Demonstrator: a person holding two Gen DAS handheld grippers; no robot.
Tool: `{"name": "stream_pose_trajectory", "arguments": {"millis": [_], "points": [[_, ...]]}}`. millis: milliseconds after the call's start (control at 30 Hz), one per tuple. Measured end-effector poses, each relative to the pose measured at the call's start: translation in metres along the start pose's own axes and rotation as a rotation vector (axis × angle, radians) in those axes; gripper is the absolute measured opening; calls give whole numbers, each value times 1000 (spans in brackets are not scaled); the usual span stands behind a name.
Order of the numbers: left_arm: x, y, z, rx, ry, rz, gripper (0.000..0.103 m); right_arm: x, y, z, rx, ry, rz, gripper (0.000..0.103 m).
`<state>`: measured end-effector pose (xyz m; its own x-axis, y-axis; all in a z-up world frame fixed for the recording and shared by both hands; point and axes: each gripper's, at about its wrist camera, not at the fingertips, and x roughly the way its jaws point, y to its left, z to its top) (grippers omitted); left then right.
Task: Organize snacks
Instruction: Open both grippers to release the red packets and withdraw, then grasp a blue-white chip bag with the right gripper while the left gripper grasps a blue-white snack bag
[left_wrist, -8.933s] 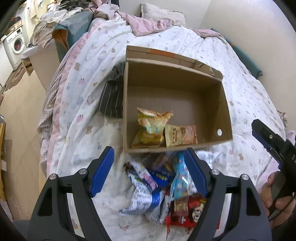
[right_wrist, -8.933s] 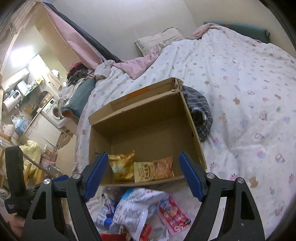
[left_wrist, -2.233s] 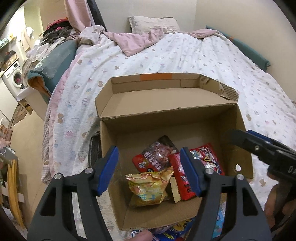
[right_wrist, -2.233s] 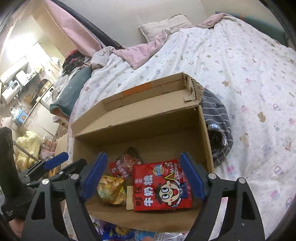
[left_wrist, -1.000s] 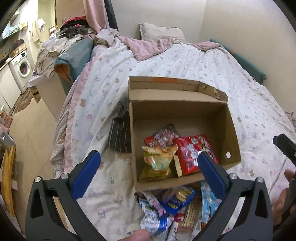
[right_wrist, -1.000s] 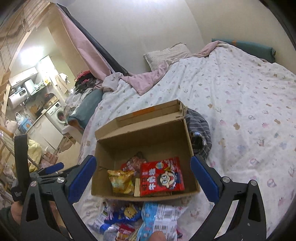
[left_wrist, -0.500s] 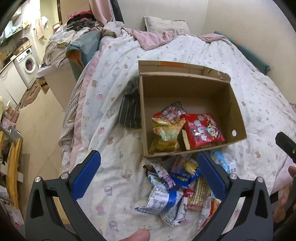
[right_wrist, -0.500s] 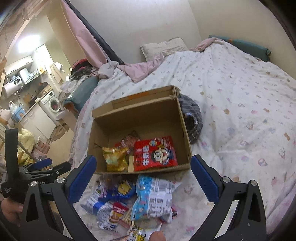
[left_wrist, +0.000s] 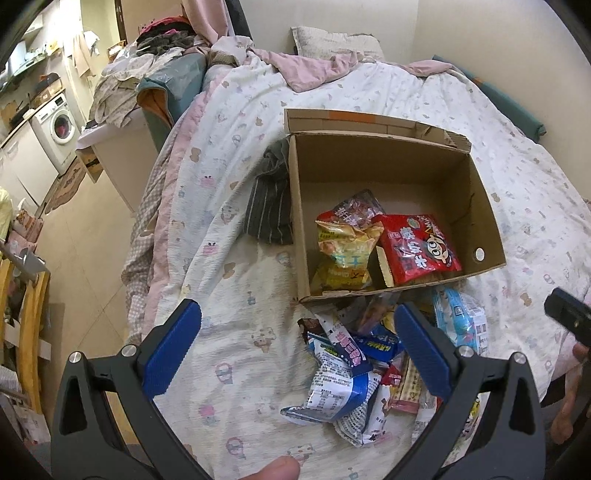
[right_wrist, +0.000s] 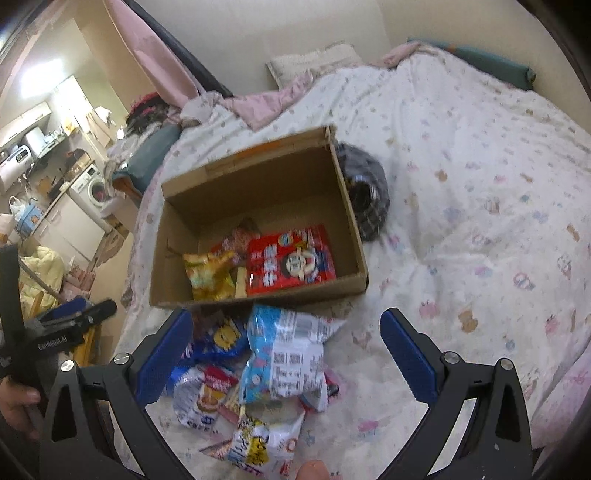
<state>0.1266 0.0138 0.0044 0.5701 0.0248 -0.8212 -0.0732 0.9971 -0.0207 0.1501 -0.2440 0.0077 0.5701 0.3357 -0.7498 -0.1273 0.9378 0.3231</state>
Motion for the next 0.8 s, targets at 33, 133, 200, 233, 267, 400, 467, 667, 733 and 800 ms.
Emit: {"name": "stream_pose_trajectory", "arguments": {"millis": [33, 133, 200, 233, 267, 400, 467, 667, 733, 800], "points": [[2, -1, 0, -2, 6, 0, 103, 2, -2, -2, 5, 11, 8, 103], [5, -4, 1, -9, 21, -4, 103, 6, -7, -7, 27, 35, 21, 103], [6, -6, 1, -9, 21, -4, 103, 10, -16, -9, 62, 61, 28, 103], [6, -7, 1, -9, 22, -5, 103, 11, -18, -9, 74, 69, 28, 103], [7, -7, 1, -11, 24, -7, 103, 13, -22, -10, 91, 83, 21, 103], [12, -6, 2, -19, 43, -9, 103, 26, -41, -12, 176, 163, 20, 103], [15, -5, 3, -25, 53, -7, 103, 37, -46, -16, 212, 230, 25, 103], [20, -1, 4, -51, 77, -22, 103, 71, -29, -24, 188, 368, 58, 103], [19, 0, 4, -53, 74, -24, 103, 80, -28, -24, 211, 389, 79, 103], [18, 1, 4, -51, 71, -25, 103, 95, -30, -25, 244, 429, 60, 103]]}}
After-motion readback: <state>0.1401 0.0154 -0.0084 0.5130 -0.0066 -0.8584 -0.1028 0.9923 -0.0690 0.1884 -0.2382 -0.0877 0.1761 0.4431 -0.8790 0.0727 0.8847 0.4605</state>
